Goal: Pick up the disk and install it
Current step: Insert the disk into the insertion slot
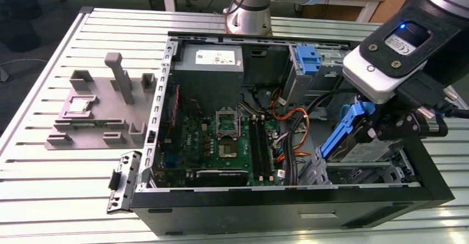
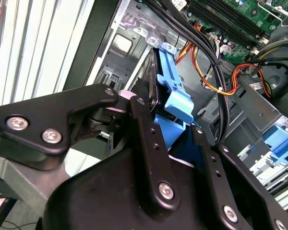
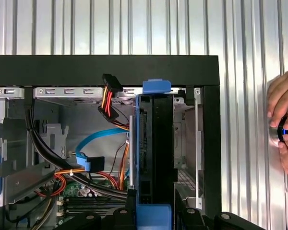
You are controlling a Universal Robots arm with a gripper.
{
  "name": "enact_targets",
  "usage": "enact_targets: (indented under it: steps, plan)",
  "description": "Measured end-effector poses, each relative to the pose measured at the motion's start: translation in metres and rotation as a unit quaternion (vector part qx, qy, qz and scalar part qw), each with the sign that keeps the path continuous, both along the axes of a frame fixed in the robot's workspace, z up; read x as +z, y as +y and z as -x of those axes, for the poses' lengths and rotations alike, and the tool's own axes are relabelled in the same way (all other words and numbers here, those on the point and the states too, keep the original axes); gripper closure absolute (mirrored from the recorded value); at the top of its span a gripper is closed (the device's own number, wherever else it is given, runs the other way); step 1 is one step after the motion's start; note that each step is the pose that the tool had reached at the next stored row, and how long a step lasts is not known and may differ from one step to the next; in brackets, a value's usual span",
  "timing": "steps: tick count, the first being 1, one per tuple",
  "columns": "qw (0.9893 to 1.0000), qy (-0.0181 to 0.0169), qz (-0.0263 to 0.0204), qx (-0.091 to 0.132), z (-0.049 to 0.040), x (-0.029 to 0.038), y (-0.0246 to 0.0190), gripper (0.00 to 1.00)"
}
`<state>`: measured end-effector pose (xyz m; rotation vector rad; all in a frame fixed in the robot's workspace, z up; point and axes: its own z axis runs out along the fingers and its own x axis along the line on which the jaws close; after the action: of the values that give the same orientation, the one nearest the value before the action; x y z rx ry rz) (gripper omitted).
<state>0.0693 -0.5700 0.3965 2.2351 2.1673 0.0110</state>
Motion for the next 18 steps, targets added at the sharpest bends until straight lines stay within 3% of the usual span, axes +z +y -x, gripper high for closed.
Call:
enact_targets:
  steps: [18]
  plan:
    - [1.0000, 0.0000, 0.0011, 0.000, 0.0000, -0.0147, -0.0017, 0.63]
